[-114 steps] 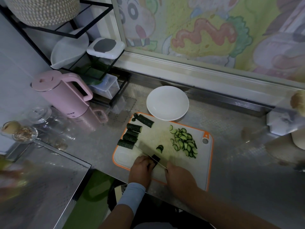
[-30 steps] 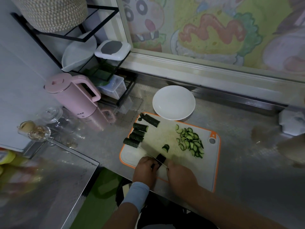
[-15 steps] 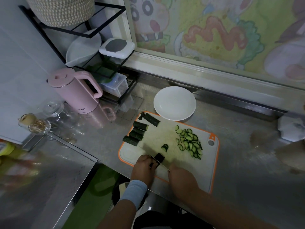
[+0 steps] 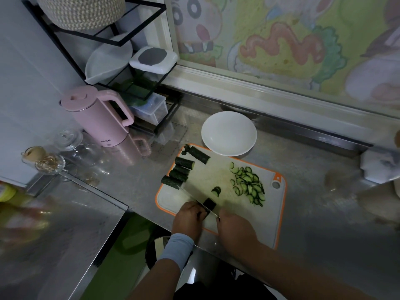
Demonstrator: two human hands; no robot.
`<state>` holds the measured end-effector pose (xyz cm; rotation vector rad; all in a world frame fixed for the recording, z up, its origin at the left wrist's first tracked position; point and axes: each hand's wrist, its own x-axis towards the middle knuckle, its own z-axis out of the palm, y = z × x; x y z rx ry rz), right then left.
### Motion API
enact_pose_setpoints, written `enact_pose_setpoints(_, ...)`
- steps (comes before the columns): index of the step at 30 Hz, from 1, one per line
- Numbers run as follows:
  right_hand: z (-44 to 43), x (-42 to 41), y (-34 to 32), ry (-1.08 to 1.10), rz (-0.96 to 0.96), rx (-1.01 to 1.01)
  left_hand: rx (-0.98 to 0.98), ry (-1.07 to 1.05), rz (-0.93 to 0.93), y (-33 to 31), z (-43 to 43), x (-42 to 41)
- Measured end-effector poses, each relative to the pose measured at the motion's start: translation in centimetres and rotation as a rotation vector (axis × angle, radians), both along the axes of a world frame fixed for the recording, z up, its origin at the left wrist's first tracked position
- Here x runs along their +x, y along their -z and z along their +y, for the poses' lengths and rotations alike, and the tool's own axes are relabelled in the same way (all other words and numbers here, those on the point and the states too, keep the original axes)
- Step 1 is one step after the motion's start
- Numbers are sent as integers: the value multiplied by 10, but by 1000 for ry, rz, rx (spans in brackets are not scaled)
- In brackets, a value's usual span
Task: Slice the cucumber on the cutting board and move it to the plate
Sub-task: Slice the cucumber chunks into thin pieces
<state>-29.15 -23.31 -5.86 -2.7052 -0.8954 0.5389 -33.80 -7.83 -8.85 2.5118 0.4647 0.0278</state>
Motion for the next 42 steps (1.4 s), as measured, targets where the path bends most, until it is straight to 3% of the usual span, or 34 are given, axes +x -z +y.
enact_pose_setpoints(13,-4,0,0,-29,71,-13,-21,-15,-1,2,0,-3)
enact_pose_setpoints(31,-4,0,-7,16,8,27,-36,-26,-4,2,0,-4)
enact_pose_setpoints(42,-9,-7,-3,33,93,14,-38,-30,-32,1,1,-3)
